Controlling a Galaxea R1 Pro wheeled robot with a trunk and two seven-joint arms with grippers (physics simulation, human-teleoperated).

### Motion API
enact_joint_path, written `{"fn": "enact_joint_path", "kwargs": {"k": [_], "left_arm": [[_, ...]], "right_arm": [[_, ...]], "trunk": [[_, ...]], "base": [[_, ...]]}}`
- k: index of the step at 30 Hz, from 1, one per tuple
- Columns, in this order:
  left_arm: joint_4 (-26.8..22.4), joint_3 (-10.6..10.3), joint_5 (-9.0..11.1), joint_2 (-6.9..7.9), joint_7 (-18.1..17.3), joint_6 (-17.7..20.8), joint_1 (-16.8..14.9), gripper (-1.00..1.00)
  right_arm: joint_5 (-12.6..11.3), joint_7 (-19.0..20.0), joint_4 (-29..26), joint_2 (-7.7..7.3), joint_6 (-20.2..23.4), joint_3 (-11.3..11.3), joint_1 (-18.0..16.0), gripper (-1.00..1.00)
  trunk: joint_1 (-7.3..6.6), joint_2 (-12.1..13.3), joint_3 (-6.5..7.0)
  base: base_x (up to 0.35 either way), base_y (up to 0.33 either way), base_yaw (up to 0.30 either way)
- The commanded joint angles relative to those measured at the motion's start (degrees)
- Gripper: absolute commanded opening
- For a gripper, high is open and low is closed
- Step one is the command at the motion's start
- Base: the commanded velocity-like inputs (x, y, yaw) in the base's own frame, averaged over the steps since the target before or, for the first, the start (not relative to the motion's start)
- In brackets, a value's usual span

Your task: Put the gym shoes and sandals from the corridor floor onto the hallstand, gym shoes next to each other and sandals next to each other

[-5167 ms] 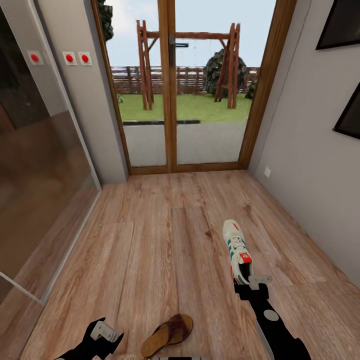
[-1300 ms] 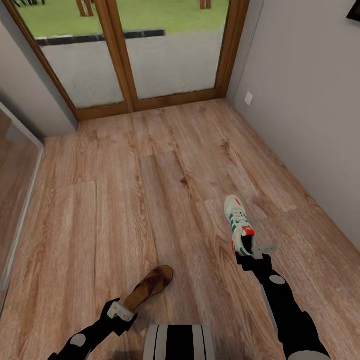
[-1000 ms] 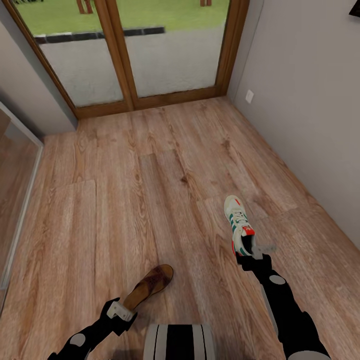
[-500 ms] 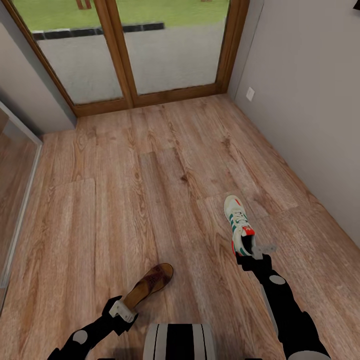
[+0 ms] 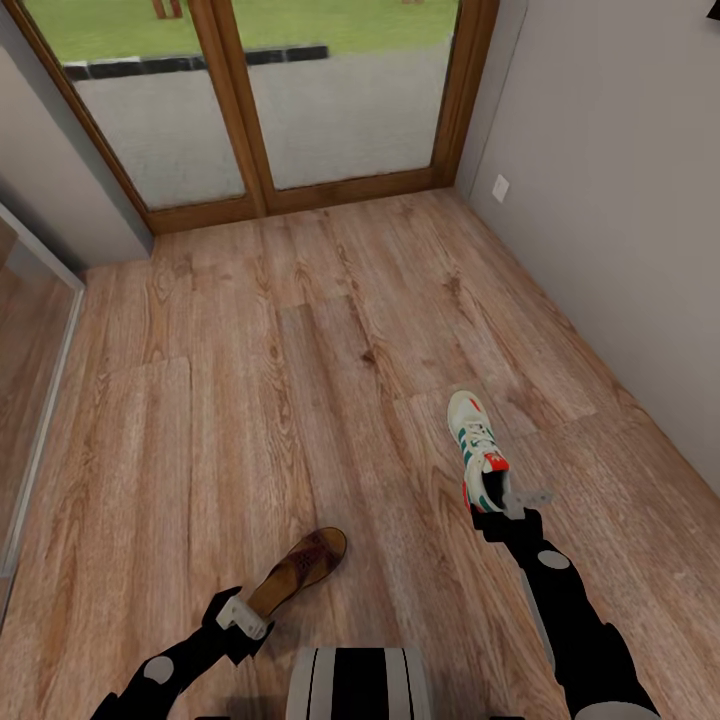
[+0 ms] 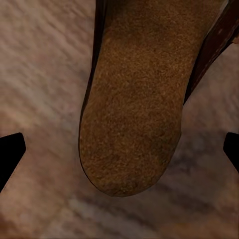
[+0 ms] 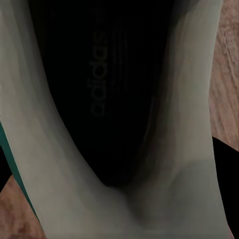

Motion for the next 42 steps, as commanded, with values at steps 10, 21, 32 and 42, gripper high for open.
{"fn": "enact_joint_path", "kwargs": {"k": [10, 21, 32, 42], "left_arm": [[-0.6, 0.5, -0.6, -0.06, -0.3, -0.3, -0.2, 1.00], [-0.8, 0.4, -0.6, -0.21, -0.3, -0.3, -0.2, 1.00], [-0.8, 0.4, -0.7, -0.30, -0.3, -0.3, -0.2, 1.00], [-0.8, 0.0, -1.0, -0.41, -0.3, -0.2, -0.1, 1.00]], "right_arm": [[0.6, 0.5, -0.1, -0.10, 0.2, -0.2, 0.0, -1.00], [0.5, 0.5, -0.1, -0.24, 0.2, -0.2, 0.0, -1.00], [0.5, 0.5, -0.2, -0.25, 0.2, -0.2, 0.0, -1.00], [0.5, 0.5, -0.2, -0.25, 0.2, -0.2, 0.0, -1.00]], "trunk": [[-0.01, 0.0, -0.03], [-0.01, 0.0, -0.03], [-0.01, 0.0, -0.03], [-0.01, 0.0, -0.03]], "base": [[0.000, 0.000, 0.000], [0.073, 0.000, 0.000], [0.016, 0.000, 0.000], [0.000, 0.000, 0.000]]}}
